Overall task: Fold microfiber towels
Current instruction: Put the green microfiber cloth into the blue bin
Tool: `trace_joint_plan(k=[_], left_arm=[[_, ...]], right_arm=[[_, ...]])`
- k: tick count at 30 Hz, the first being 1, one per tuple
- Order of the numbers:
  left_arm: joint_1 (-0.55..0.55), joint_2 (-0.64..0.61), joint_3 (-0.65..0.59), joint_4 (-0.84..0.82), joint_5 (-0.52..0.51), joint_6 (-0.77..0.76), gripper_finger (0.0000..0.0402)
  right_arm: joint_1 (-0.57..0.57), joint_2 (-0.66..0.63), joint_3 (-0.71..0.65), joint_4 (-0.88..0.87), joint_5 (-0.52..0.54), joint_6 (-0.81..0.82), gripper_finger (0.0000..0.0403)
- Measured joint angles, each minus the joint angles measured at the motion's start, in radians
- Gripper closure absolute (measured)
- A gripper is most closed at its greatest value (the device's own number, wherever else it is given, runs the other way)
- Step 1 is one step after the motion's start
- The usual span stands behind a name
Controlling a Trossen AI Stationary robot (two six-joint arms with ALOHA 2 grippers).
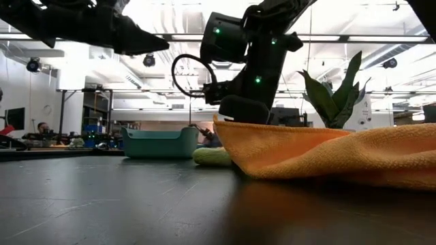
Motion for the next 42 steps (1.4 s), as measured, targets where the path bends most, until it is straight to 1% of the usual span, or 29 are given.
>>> trace_joint_plan(k=[3, 9, 10, 13, 16, 22, 27, 31, 37, 42], left_arm=[[0.000, -0.034, -0.002, -0.026, -0.003, 0.000, 0.0242], [0.000, -0.090, -0.003, -0.078, -0.013, -0.001, 0.0242], [0.000, -0.096, -0.004, -0.084, -0.020, -0.001, 0.0242], [0.000, -0.122, -0.006, -0.117, -0.042, -0.002, 0.0242], [0.000, -0.149, -0.006, -0.140, -0.066, -0.003, 0.0242], [0.000, -0.201, -0.018, -0.155, -0.081, -0.003, 0.0242], [0.000, -0.252, -0.036, -0.155, -0.081, -0.003, 0.0242], [0.000, -0.295, -0.049, -0.155, -0.081, -0.003, 0.0242], [0.000, -0.342, -0.055, -0.154, -0.081, -0.003, 0.0242], [0.000, -0.359, -0.059, -0.154, -0.081, -0.003, 0.0242]], right_arm=[[-0.002, 0.000, 0.000, 0.000, 0.000, -0.002, 0.0243], [-0.003, -0.009, -0.003, 0.006, 0.009, -0.055, 0.0366], [-0.003, -0.013, -0.003, 0.007, 0.007, -0.069, 0.0378], [-0.003, -0.023, 0.007, -0.006, 0.002, -0.081, 0.0379], [-0.003, -0.034, 0.056, -0.039, 0.000, -0.118, 0.0379], [-0.027, -0.051, 0.224, -0.103, 0.047, -0.258, 0.0379], [-0.089, -0.050, 0.352, -0.086, 0.070, -0.392, 0.0380], [-0.160, -0.050, 0.412, -0.033, 0.076, -0.485, 0.0380], [-0.247, -0.050, 0.443, 0.106, 0.066, -0.593, 0.0380], [-0.299, -0.038, 0.457, 0.198, 0.015, -0.625, 0.0380]])
